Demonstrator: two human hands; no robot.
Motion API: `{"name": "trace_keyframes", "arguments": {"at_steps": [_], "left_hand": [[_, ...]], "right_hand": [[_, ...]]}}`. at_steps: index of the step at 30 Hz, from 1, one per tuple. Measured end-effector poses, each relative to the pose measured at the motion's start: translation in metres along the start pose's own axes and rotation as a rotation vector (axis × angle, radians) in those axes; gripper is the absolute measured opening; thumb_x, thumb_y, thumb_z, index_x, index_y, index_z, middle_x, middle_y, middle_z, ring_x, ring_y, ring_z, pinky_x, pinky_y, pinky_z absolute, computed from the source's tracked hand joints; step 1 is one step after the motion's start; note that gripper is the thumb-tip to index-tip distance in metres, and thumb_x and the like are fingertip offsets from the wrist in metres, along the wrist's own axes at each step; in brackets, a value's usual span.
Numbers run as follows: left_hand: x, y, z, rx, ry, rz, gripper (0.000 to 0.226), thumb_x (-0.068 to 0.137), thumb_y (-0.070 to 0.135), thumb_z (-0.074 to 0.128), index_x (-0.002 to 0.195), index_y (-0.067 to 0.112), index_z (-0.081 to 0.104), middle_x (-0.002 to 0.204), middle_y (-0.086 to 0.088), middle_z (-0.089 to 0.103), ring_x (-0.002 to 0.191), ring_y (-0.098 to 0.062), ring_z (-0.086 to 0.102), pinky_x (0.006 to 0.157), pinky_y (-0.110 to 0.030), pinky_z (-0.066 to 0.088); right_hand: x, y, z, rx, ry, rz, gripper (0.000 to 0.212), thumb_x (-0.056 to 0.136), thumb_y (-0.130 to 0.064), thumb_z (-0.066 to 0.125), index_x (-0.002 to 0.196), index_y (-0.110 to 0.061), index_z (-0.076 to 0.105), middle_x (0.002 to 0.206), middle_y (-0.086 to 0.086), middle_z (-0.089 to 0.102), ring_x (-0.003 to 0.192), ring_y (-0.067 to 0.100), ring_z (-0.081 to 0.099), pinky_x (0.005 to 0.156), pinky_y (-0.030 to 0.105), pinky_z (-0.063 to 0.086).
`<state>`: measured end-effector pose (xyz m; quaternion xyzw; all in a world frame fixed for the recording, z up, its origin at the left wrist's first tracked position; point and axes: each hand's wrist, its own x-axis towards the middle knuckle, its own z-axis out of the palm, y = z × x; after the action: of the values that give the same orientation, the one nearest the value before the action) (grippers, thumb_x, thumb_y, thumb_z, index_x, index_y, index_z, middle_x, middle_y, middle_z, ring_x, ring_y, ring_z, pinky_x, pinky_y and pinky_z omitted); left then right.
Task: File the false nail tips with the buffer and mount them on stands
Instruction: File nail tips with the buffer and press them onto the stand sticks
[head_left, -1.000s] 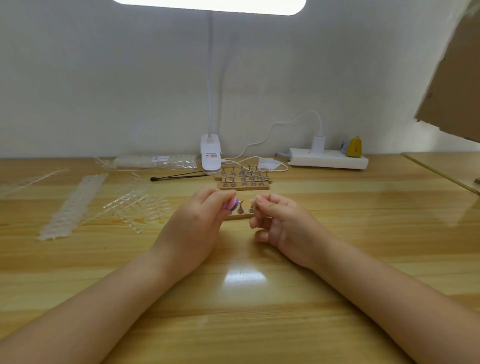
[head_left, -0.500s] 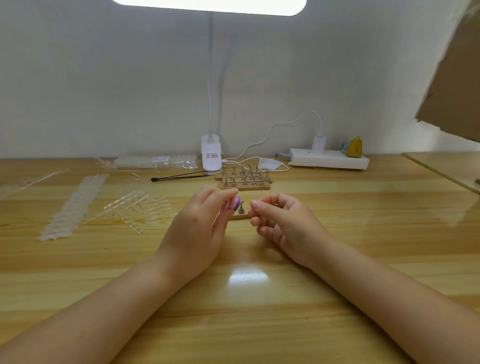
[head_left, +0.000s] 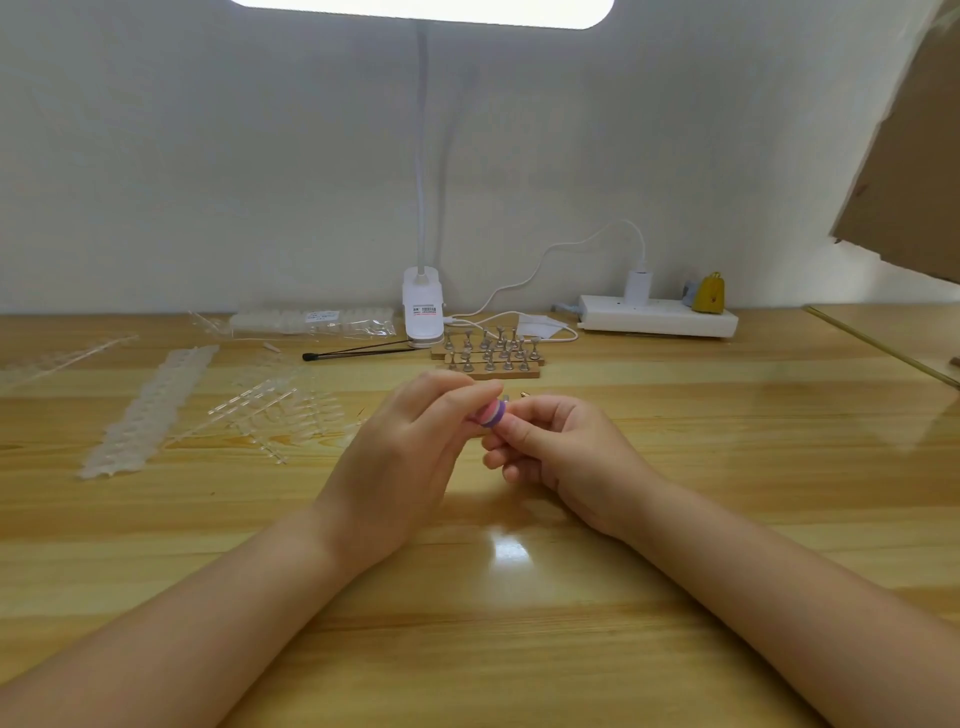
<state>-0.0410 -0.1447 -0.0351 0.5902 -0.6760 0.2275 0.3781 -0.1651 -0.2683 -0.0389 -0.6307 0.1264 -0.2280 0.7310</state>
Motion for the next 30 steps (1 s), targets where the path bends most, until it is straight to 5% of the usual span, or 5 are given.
{"name": "trace_keyframes", "arguments": {"at_steps": [12,16,21,25,30], "left_hand": [[-0.001,-0.005,0.0,-0.012,-0.006,-0.158,0.025,0.091,0.002,0.059,0.115,-0.002,0.065,0.104,-0.015,0.064,0.092,-0.028,0.063,0.082,-0.042,0.054],[0.003,-0.001,0.0,-0.049,0.076,-0.028,0.027,0.091,0.005,0.057,0.116,-0.005,0.061,0.105,-0.015,0.062,0.094,-0.018,0.06,0.088,-0.022,0.049],[0.0,-0.002,0.0,-0.007,0.003,-0.112,0.027,0.091,0.005,0.058,0.117,-0.003,0.063,0.105,-0.016,0.064,0.094,-0.024,0.063,0.083,-0.038,0.054],[0.004,-0.002,0.0,-0.037,0.082,-0.011,0.028,0.091,0.005,0.057,0.117,-0.005,0.061,0.106,-0.013,0.062,0.098,-0.015,0.057,0.092,-0.016,0.045],[-0.003,-0.009,0.001,0.044,-0.031,-0.209,0.025,0.092,0.006,0.059,0.116,-0.001,0.065,0.102,-0.014,0.064,0.09,-0.028,0.062,0.078,-0.043,0.053]], "right_hand": [[0.003,-0.001,-0.006,0.087,-0.019,0.026,0.014,0.076,-0.019,0.067,0.084,-0.008,0.068,0.07,0.005,0.066,0.06,0.012,0.063,0.05,0.019,0.047],[0.004,0.0,-0.007,0.064,-0.052,0.028,0.015,0.079,-0.02,0.066,0.087,-0.007,0.066,0.07,0.004,0.065,0.061,0.012,0.063,0.051,0.019,0.047],[0.002,-0.003,-0.007,0.059,-0.098,0.04,0.017,0.08,-0.021,0.063,0.089,-0.007,0.063,0.07,0.003,0.061,0.062,0.011,0.06,0.052,0.02,0.046],[0.003,-0.002,-0.005,-0.005,-0.089,0.024,0.013,0.082,-0.023,0.062,0.086,-0.01,0.063,0.07,0.001,0.059,0.06,0.01,0.055,0.05,0.02,0.043],[0.002,-0.004,-0.005,0.025,-0.046,0.037,0.017,0.078,-0.023,0.065,0.089,-0.009,0.064,0.069,0.0,0.06,0.058,0.009,0.054,0.049,0.021,0.041]]}}
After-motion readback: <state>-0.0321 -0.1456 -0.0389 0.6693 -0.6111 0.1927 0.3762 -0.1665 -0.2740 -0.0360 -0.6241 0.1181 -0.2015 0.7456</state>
